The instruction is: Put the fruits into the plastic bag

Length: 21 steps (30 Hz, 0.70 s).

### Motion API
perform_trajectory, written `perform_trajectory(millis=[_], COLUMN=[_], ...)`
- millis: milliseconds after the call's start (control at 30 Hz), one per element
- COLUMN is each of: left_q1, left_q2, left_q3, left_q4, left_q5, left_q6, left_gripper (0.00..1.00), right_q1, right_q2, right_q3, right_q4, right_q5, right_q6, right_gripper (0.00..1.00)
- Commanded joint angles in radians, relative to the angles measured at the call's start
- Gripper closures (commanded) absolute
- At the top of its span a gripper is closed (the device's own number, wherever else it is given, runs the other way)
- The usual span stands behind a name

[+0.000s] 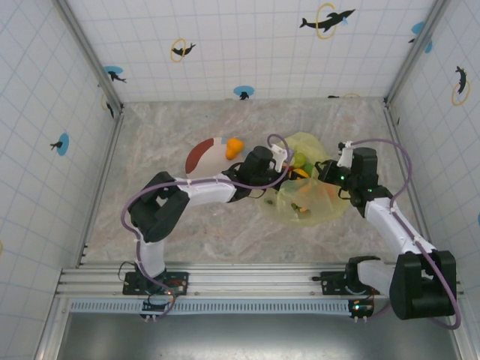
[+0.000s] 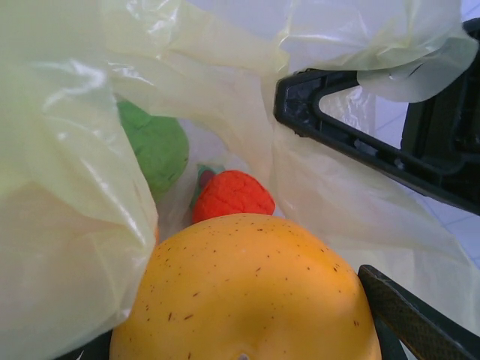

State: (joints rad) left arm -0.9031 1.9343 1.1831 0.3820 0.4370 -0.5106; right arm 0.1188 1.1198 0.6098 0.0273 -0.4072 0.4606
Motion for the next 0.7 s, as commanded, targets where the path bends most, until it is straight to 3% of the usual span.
perform_trajectory(millis=[0, 300, 667], left_q1=[-0.014, -0.037, -0.037], left_q2=[0.051, 0.139, 0.122], left_q3=[0.031, 0.101, 0.118], left_q4=[0.094, 0.107, 0.063], left_q5=[0.012, 0.003, -0.023], left_q6=[-0.068, -0.093, -0.039], left_gripper=[0.28, 0.24, 0.14], right_q1=[0.007, 0.007, 0.004], right_q2=[-0.021, -0.026, -0.018], right_q3=[0.027, 0.021, 0.014], right_q4=[0.039, 0.037, 0.040], right_q5=[-0.019, -0.005, -0.006], right_q6=[0.024, 0.018, 0.015], right_gripper=[1.00, 1.00, 1.00])
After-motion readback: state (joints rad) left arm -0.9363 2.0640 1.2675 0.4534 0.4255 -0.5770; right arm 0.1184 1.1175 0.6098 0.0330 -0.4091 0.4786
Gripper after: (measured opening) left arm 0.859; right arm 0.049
